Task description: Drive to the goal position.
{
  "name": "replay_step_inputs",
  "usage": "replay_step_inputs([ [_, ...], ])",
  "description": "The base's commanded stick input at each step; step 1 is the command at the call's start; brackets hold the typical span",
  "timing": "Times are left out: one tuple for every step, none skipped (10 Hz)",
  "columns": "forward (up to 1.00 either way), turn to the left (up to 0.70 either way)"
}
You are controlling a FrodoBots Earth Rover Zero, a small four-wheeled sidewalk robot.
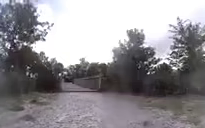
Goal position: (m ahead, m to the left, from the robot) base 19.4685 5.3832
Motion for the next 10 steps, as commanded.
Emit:
replay_step_inputs([
  [0.70, 0.00],
  [0.70, 0.00],
  [0.70, 0.00],
  [0.70, 0.00],
  [0.70, 0.28],
  [0.70, 0.35],
  [0.70, 0.09],
  [0.70, 0.00],
  [0.70, 0.00],
  [0.70, 0.00],
])
